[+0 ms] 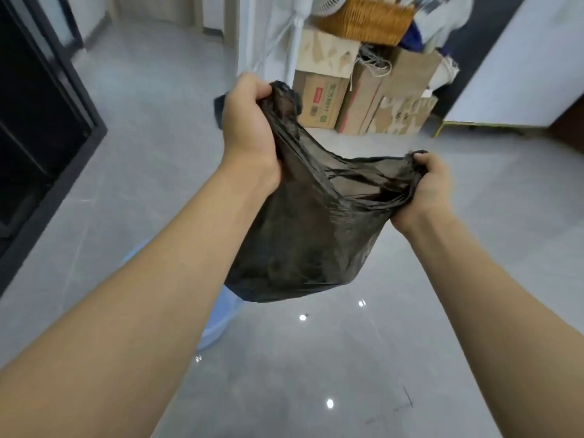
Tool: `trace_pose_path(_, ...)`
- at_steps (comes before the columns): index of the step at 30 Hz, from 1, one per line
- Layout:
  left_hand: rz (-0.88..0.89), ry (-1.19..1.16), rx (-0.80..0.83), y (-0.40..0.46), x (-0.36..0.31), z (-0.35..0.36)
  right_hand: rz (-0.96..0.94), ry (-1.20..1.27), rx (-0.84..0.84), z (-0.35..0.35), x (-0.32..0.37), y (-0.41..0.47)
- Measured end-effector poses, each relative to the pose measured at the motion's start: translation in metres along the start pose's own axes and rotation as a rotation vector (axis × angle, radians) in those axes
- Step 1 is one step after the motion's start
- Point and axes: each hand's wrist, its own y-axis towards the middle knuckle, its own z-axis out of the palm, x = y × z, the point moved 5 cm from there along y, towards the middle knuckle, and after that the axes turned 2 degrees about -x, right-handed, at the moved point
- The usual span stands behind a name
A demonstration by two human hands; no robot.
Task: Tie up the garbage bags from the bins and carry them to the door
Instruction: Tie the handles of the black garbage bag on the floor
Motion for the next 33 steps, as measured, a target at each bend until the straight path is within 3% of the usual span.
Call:
trace_pose_path(6,-0.059,0.290,-0.066,0.007,0.099,0.031,-0.086,-0.455,-0.260,-0.119,0.040,0.024)
trace_pose_path(9,-0.056,0.443,-0.077,0.011,0.150,0.031,-0.071,-0.522,-0.428,-0.188,0.050,0.027)
trace_pose_path(12,0.047,0.609,-0.021,0.013,0.197,0.031,-0.062,-0.505,-0.487,-0.248,0.051,0.025)
trace_pose_path(15,0.049,0.990,0.142,0.015,0.252,0.028,-0.032,-0.502,-0.569,-0.298,0.046,0.018)
trace_pose_path(18,-0.024,1.554,0.257,0.020,0.292,0.003,-0.025,-0.466,-0.706,-0.342,0.042,0.008)
trace_pose_path(21,0.204,2.048,0.379,0.021,0.309,-0.007,-0.054,-0.458,-0.819,-0.369,0.043,-0.003)
trace_pose_path(24,0.594,1.937,0.666,-0.010,0.331,0.031,-0.154,-0.518,-0.832,-0.378,0.050,-0.010)
trace_pose_path(26,0.468,1.823,1.035,-0.040,0.363,0.053,-0.218,-0.566,-0.842,-0.378,0.054,-0.013)
trace_pose_path(29,0.174,2.006,1.441,-0.077,0.414,0.039,-0.232,-0.707,-0.825,-0.374,0.057,-0.016)
trace_pose_path(31,0.165,2.171,1.550,-0.094,0.433,0.013,-0.210,-0.826,-0.780,-0.369,0.055,-0.017)
trace_pose_path(33,0.105,2.243,1.490,-0.105,0.439,-0.011,-0.182,-0.924,-0.727,-0.365,0.053,-0.018)
